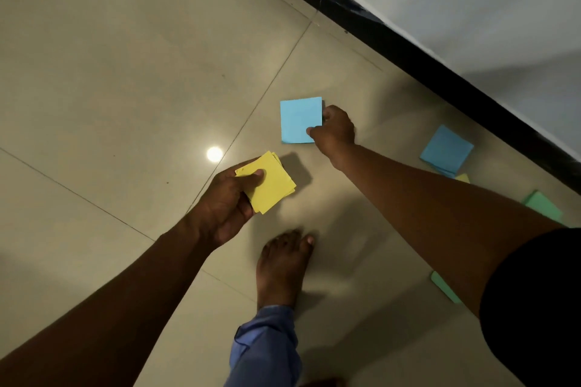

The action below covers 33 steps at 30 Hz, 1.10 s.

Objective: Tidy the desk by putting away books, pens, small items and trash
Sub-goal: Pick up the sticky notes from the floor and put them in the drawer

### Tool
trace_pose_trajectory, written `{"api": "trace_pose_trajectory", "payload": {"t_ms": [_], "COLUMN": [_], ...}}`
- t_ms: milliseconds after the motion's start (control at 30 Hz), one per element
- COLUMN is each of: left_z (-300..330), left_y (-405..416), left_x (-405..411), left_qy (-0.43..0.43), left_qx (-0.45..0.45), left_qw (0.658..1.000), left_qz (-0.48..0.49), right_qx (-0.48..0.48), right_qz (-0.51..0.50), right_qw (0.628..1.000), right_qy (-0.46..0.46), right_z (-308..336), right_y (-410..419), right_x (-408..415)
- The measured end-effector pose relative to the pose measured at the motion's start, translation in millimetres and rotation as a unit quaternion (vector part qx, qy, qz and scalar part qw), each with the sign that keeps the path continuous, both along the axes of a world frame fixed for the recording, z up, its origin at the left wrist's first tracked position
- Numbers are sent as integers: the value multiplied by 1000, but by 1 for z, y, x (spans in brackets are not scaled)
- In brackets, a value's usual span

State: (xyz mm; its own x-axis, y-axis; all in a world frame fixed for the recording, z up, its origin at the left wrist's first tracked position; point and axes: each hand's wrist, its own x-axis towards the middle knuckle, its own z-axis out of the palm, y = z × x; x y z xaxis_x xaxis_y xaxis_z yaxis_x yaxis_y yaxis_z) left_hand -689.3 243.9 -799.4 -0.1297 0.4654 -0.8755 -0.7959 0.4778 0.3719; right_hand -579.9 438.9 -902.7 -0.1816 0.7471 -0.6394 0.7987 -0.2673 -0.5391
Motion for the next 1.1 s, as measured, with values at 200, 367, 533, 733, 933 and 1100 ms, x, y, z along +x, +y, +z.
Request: {"api": "trace_pose_trajectory", "payload": {"t_ms": [200, 367, 533, 733, 933, 1100], "left_z": [20, -134, -2, 65, 58, 53], "left_y": [-13, -95, -17, 11, 17, 24], "left_x": [34, 108, 60, 107, 135, 153], "left_qy": [118, 290, 130, 98, 119, 89], "left_qx": [-99, -109, -27, -3, 9, 26], "left_qw": [984, 887, 974, 961, 950, 945], "left_qz": [-87, -344, -185, -260, -290, -314], "right_qx": [-137, -82, -101, -110, -124, -133], "right_qz": [-67, 42, 34, 27, -21, -50], "right_qw": [983, 991, 987, 982, 976, 970], "right_qy": [101, 101, 118, 150, 178, 198], "right_z": [38, 74, 112, 145, 158, 151], "right_y": [-23, -38, -37, -52, -63, -73], "right_x": [47, 100, 147, 184, 213, 222]}}
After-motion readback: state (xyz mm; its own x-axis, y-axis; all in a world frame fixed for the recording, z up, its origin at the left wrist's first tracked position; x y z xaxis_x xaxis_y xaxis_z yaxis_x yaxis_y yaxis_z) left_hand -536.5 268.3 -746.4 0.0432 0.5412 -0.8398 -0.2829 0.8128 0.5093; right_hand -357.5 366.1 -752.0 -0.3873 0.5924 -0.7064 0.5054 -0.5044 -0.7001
